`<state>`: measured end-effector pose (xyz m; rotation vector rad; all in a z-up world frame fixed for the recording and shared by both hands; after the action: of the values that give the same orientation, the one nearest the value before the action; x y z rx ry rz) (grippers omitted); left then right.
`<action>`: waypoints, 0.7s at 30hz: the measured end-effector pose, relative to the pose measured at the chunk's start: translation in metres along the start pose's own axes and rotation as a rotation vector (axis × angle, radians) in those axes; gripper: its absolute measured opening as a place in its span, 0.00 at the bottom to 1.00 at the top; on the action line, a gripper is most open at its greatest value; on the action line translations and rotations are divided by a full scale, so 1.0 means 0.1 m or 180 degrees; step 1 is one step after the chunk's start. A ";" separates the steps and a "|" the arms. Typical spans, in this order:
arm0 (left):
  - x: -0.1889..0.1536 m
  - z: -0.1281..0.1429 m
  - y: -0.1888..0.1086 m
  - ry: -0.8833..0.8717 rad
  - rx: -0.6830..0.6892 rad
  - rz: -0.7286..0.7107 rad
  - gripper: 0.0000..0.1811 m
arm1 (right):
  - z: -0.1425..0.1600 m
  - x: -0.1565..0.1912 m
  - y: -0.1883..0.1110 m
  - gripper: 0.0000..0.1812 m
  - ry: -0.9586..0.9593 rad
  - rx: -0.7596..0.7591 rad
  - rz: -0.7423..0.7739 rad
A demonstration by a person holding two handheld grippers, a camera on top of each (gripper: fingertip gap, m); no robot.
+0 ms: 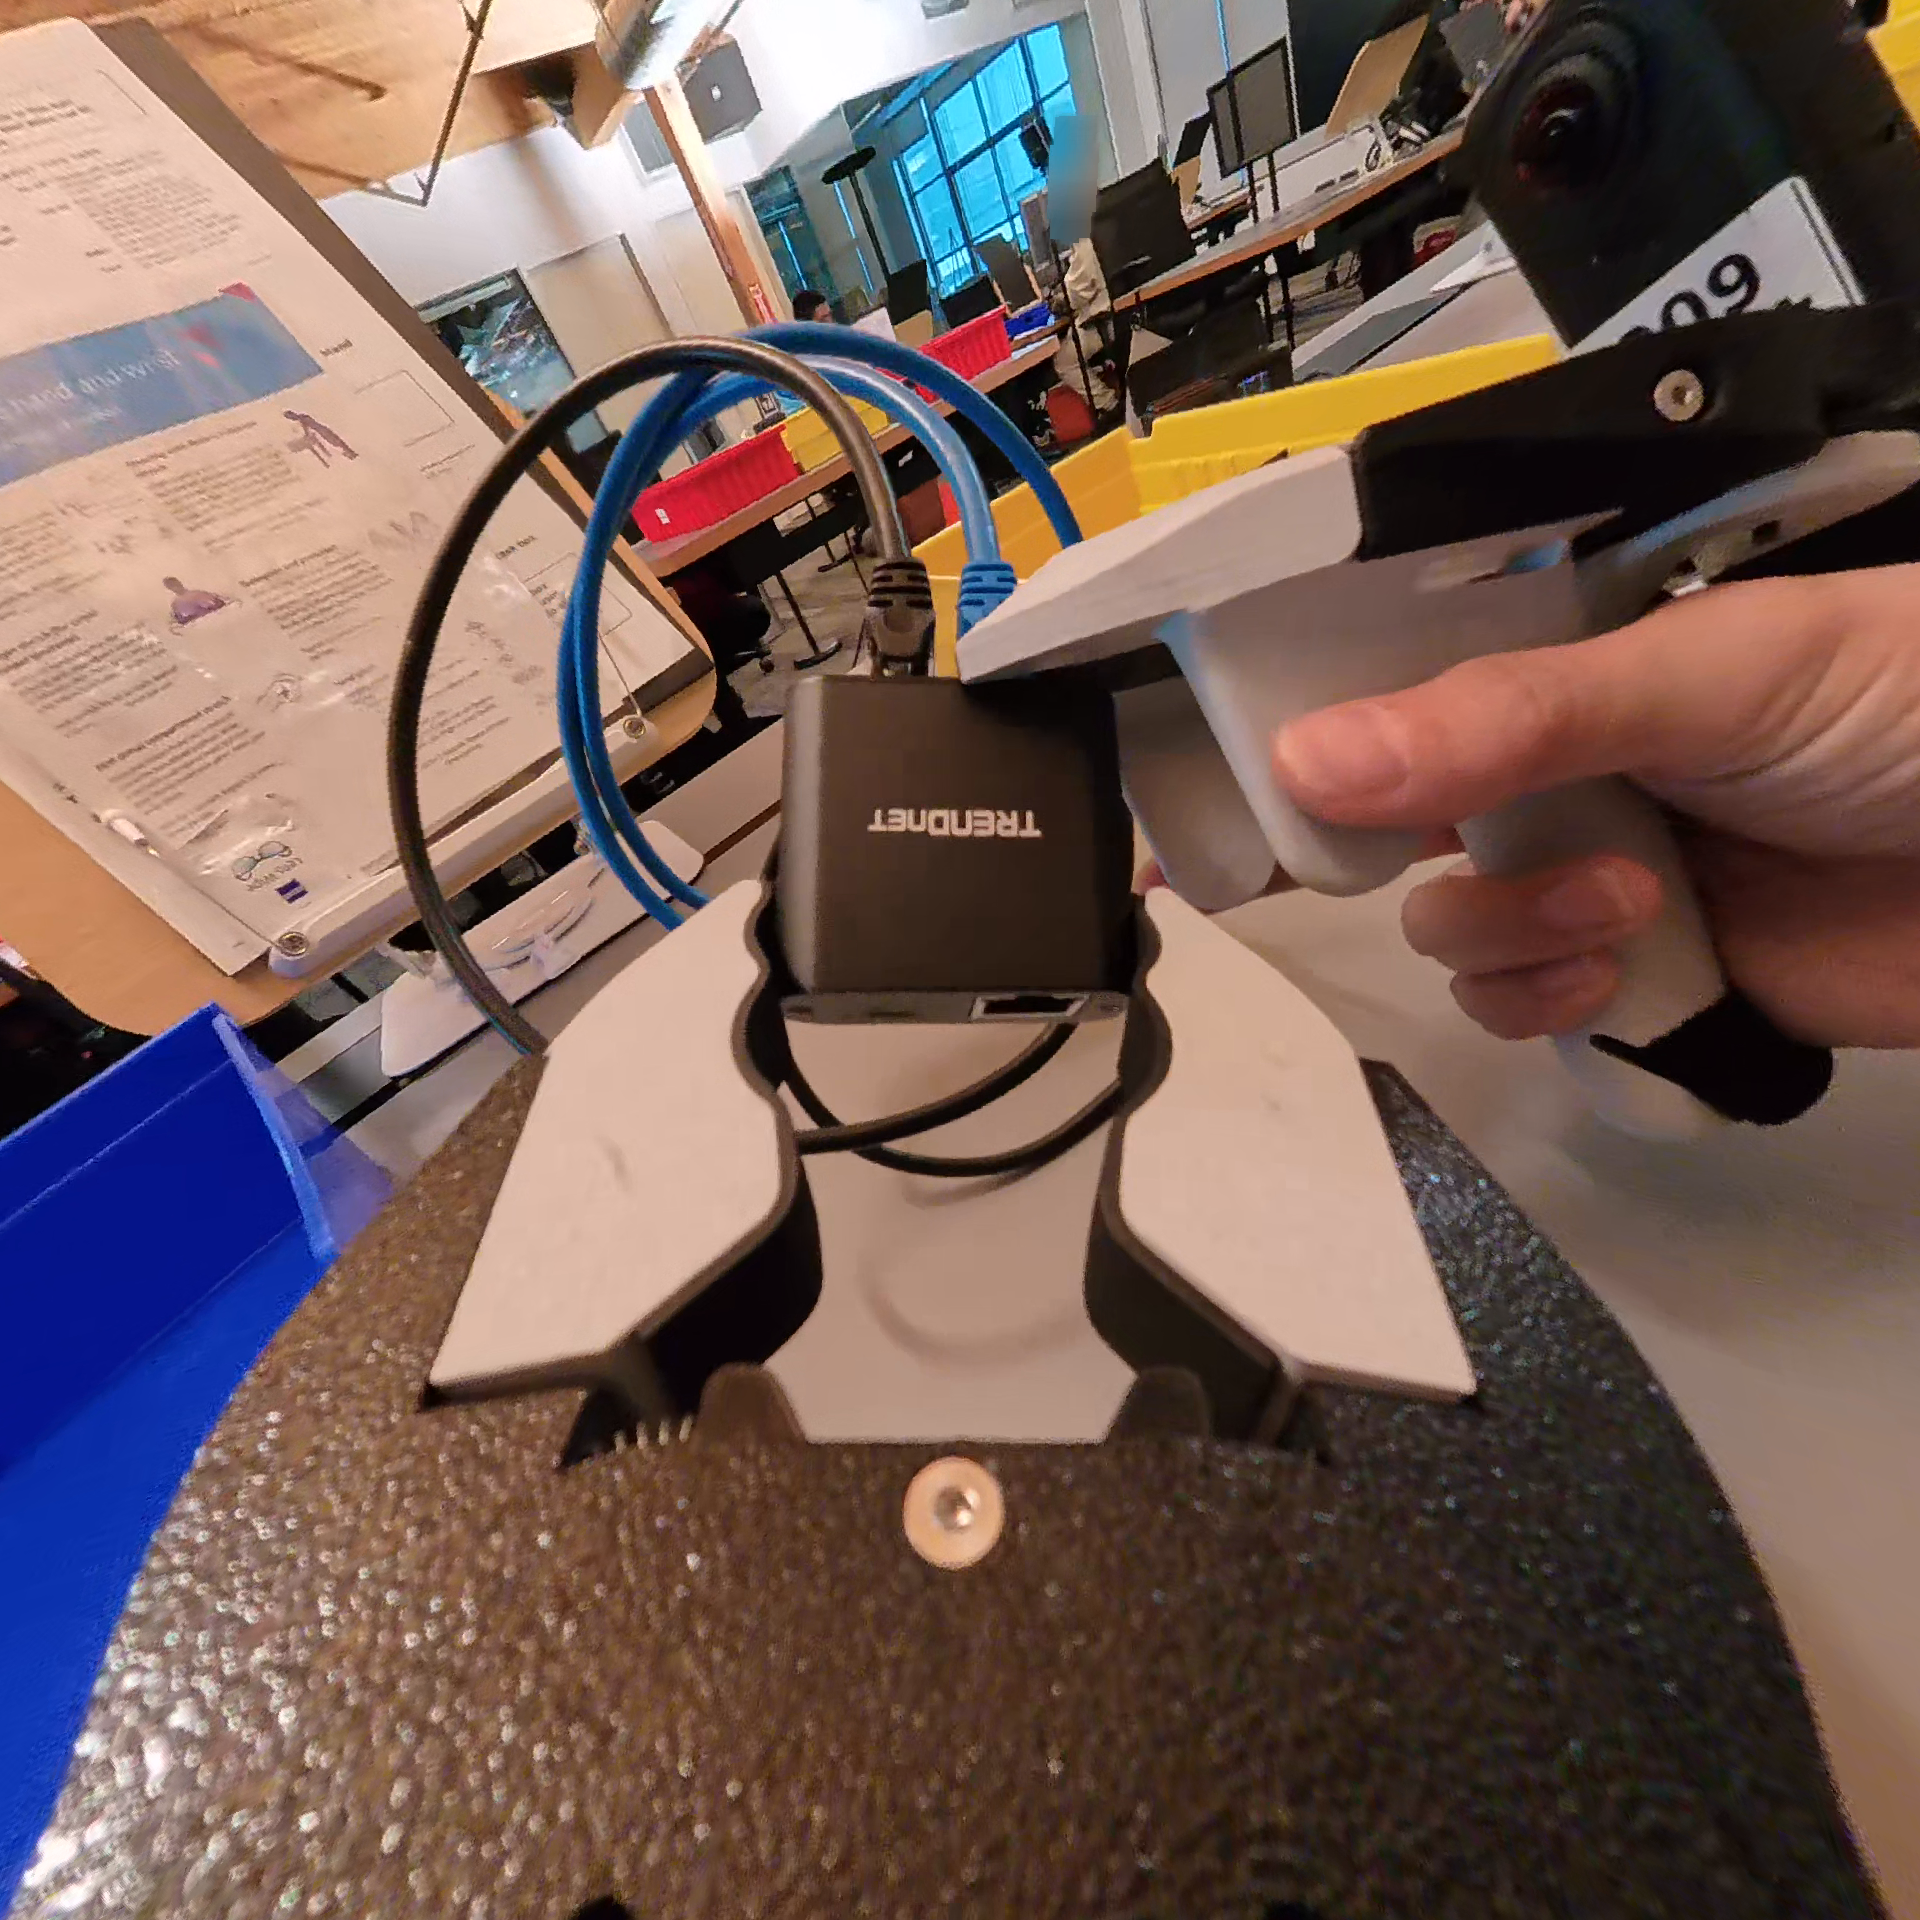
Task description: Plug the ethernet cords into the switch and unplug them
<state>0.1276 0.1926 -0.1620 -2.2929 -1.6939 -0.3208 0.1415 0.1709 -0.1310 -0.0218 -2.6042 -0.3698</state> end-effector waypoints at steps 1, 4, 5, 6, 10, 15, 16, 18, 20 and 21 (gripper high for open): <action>0.00 -0.01 0.00 -0.0018 -0.0013 0.0000 0.34 | -0.01 0.01 0.00 0.10 -0.0010 -0.0010 0.0002; 0.00 -0.05 -0.02 -0.0047 -0.0077 -0.0010 0.34 | -0.04 0.03 0.00 0.10 0.0005 -0.0067 -0.0015; 0.00 -0.06 -0.02 -0.0045 -0.0093 -0.0014 0.34 | -0.05 0.04 0.00 0.10 0.0057 -0.0089 -0.0048; 0.00 -0.08 -0.03 -0.0033 -0.0120 -0.0019 0.34 | -0.06 0.05 0.00 0.09 0.0116 -0.0106 -0.0084; 0.00 -0.08 -0.03 -0.0057 -0.0137 0.0003 0.34 | -0.07 0.06 0.01 0.08 0.0176 -0.0123 -0.0093; -0.01 -0.05 -0.02 -0.0125 -0.0129 0.0068 0.34 | -0.05 0.06 0.00 0.08 0.0180 -0.0117 -0.0148; -0.01 -0.04 -0.02 -0.0149 -0.0128 0.0083 0.34 | -0.04 0.06 0.00 0.08 0.0122 -0.0087 -0.0141; -0.02 -0.03 -0.01 -0.0179 -0.0135 0.0089 0.34 | -0.03 0.07 0.00 0.08 0.0007 -0.0017 -0.0108; -0.04 -0.03 0.00 -0.0201 -0.0150 0.0099 0.34 | -0.04 0.08 -0.01 0.08 -0.0075 -0.0007 -0.0091; -0.04 -0.04 0.00 -0.0206 -0.0152 0.0107 0.34 | -0.04 0.08 -0.01 0.08 -0.0118 -0.0002 -0.0075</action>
<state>0.1267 0.1876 -0.1600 -2.3879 -1.6936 -0.2858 0.1359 0.1681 -0.1242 0.0020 -2.6431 -0.3821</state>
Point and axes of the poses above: each gripper's, where its closed fingertips meet, y out along the fingers, z out of its underside, x = y × z across the jaws, the point moved 1 cm from there along -y, back along the fingers, and after that the axes turned 2 degrees about -y, right-handed, at the moved point
